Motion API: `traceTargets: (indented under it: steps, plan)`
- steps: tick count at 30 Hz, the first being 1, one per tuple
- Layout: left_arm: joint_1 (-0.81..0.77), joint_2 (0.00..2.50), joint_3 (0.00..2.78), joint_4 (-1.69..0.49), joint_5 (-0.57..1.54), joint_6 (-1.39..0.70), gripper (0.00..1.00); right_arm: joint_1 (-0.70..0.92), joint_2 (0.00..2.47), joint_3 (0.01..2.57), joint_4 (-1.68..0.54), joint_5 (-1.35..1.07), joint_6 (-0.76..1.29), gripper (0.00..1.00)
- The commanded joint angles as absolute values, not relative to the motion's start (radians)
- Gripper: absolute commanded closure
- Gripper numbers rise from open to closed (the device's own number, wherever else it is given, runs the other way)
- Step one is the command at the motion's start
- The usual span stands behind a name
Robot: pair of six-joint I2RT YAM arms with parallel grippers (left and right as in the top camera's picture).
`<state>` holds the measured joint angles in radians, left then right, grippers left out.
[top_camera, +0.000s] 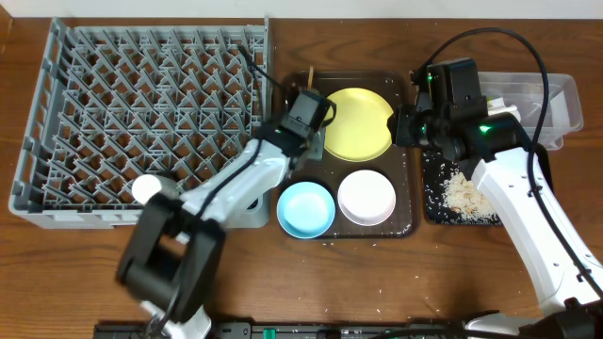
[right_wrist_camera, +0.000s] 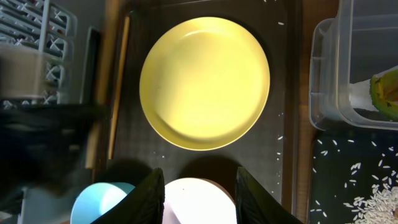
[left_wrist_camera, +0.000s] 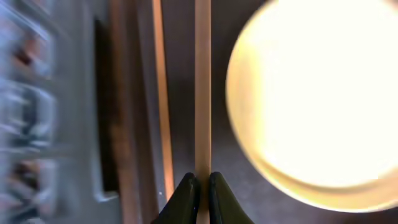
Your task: Sort waste into correct bins and load items into the dishwasher
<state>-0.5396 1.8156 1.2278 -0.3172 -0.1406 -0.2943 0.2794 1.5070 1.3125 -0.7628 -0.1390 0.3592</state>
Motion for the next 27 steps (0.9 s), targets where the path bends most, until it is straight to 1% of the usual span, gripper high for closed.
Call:
traceTargets:
  steps: [1, 6, 11, 17, 27]
  plan:
    - [-0.537, 1.706, 1.229, -0.334, -0.183, -0.289, 0.92, 0.276, 1.49, 1.314, -0.764, -0.136, 0.366, 0.65]
    - [-0.525, 1.574, 1.229, -0.421, -0.263, -0.289, 0.92, 0.276, 1.49, 1.314, -0.775, -0.136, 0.366, 0.65]
    - [-0.471, 1.494, 1.229, -0.525, -0.327, -0.282, 0.92, 0.276, 1.49, 1.314, -0.779, -0.136, 0.366, 0.65]
    - [-0.411, 1.53, 1.191, -0.569, -0.326, -0.282, 0.92, 0.276, 1.49, 1.314, -0.774, -0.136, 0.367, 0.65]
    - [-0.403, 1.666, 1.177, -0.575, -0.318, -0.234, 0.92, 0.276, 1.49, 1.314, -0.778, -0.136, 0.367, 0.64]
